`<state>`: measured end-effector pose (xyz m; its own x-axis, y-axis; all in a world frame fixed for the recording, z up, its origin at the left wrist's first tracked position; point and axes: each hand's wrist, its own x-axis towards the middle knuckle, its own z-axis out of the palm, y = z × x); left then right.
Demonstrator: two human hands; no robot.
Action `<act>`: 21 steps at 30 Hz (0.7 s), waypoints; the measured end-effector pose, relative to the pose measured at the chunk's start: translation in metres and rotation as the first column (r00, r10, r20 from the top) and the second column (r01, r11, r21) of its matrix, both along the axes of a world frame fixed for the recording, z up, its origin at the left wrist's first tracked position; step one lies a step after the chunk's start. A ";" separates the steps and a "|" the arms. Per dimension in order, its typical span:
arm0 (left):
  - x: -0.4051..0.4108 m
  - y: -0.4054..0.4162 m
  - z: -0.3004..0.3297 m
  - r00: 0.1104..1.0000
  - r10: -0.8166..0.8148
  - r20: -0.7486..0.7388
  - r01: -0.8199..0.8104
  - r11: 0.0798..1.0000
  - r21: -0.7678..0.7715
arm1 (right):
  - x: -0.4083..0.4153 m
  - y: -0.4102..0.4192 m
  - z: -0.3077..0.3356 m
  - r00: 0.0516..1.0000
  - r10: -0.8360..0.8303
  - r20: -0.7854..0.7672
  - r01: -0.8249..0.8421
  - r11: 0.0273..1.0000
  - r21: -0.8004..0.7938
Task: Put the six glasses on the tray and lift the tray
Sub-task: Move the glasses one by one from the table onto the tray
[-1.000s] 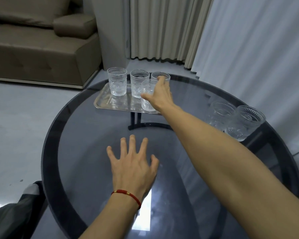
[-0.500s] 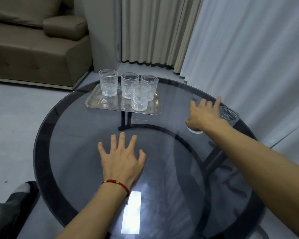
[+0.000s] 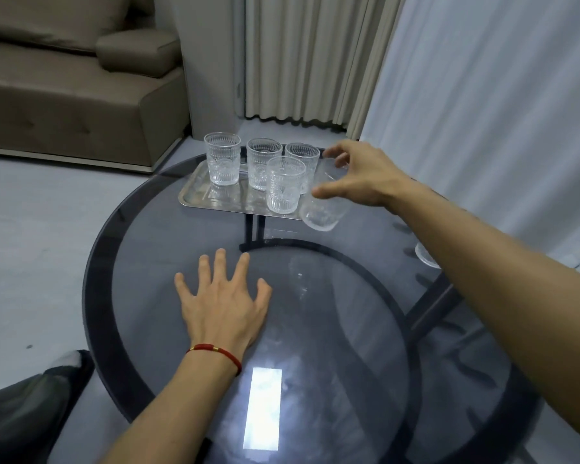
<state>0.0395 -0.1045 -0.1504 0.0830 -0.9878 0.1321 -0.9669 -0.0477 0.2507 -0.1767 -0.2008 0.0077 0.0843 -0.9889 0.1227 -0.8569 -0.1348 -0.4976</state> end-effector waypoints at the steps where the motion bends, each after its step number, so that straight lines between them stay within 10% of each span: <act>1: 0.003 -0.001 0.000 1.000 0.009 -0.004 -0.009 1.000 0.000 | 0.017 -0.007 0.002 0.999 0.036 0.023 -0.035 0.999 -0.028; 21: 0.008 -0.004 -0.009 0.999 0.021 0.044 -0.020 0.999 -0.029 | 0.149 -0.130 -0.061 0.940 -0.038 -0.338 -0.006 0.992 -0.127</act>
